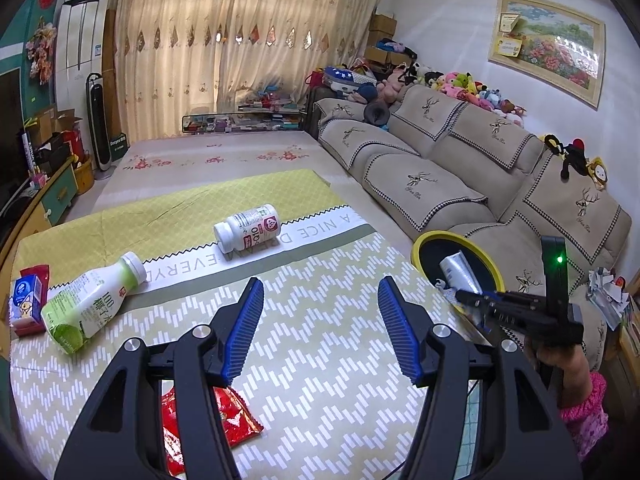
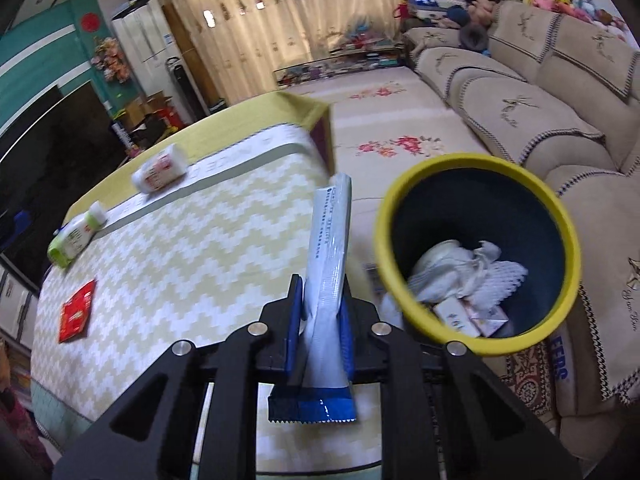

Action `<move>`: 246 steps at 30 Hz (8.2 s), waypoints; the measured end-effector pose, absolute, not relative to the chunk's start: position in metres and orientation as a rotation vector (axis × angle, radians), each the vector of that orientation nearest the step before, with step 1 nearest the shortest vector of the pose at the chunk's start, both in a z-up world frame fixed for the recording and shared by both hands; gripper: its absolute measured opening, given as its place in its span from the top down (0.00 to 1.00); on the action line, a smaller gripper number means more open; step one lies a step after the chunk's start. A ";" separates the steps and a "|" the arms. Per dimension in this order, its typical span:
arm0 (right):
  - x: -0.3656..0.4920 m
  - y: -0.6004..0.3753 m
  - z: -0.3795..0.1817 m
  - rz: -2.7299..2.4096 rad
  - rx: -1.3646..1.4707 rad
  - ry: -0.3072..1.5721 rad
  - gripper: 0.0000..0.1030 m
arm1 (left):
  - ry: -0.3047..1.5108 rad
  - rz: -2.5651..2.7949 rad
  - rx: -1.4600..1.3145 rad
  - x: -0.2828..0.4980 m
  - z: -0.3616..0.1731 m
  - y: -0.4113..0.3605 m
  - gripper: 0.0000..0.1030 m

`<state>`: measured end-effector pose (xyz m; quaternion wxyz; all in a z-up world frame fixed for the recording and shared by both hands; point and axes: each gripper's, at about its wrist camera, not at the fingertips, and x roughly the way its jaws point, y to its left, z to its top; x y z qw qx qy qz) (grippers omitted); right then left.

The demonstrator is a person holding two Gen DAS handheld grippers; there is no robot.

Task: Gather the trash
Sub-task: 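Grasp a white-blue strip and drop it into the bin with the right gripper, then move the left gripper to the red snack packet and grasp it, then carry the red snack packet over the bin and open the left gripper, then grasp the white supplement bottle with the right gripper, then carry the supplement bottle over the bin and release it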

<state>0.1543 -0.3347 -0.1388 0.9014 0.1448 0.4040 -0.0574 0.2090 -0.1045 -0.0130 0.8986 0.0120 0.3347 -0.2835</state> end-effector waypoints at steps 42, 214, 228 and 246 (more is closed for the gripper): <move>0.164 -0.375 -0.139 -0.304 0.200 0.804 0.40 | 0.879 -0.306 0.003 0.187 -0.089 -0.038 0.17; 0.339 -0.193 -0.112 0.016 0.021 0.817 0.23 | 0.650 -0.372 -0.157 0.242 -0.099 0.006 0.05; 0.221 -0.412 -0.161 -0.431 0.246 0.863 0.22 | 0.654 -0.365 -0.151 0.242 -0.100 0.006 0.05; 0.184 -0.311 -0.138 -0.271 0.188 0.712 0.14 | 0.719 -0.377 -0.144 0.258 -0.091 0.014 0.05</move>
